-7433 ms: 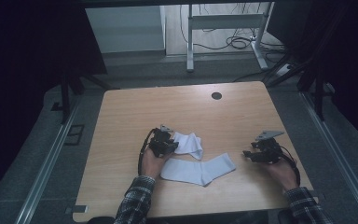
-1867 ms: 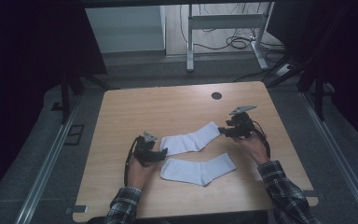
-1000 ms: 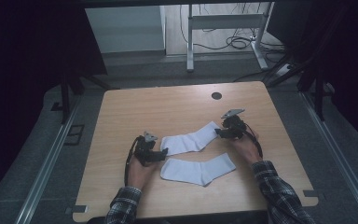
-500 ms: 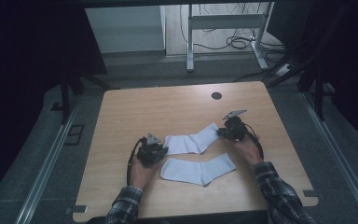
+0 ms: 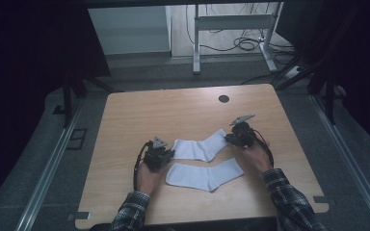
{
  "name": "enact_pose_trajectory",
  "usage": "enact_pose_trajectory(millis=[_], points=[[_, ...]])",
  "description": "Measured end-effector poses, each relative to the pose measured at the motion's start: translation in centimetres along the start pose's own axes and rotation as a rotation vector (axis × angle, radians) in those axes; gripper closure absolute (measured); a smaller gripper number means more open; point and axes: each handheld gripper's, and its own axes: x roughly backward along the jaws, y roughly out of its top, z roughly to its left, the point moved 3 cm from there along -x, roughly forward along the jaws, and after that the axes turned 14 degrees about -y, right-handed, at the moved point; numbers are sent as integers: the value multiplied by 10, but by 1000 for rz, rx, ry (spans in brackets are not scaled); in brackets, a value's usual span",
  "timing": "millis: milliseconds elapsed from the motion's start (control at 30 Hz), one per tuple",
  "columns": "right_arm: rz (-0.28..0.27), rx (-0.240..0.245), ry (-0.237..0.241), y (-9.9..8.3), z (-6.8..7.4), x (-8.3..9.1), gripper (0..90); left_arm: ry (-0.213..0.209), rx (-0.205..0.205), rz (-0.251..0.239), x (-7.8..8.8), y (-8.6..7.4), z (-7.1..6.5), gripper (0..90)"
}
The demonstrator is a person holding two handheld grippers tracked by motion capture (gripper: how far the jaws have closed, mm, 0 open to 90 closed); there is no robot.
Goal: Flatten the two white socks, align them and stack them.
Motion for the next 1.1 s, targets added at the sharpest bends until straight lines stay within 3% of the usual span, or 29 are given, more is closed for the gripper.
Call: enact_pose_trajectory(millis=[700, 1100], points=[[-112, 2, 7, 4, 0, 43, 806, -43, -5, -127, 40, 19, -5, 853], [-153, 4, 9, -6, 2, 67, 806, -42, -44, -116, 52, 19, -18, 851]])
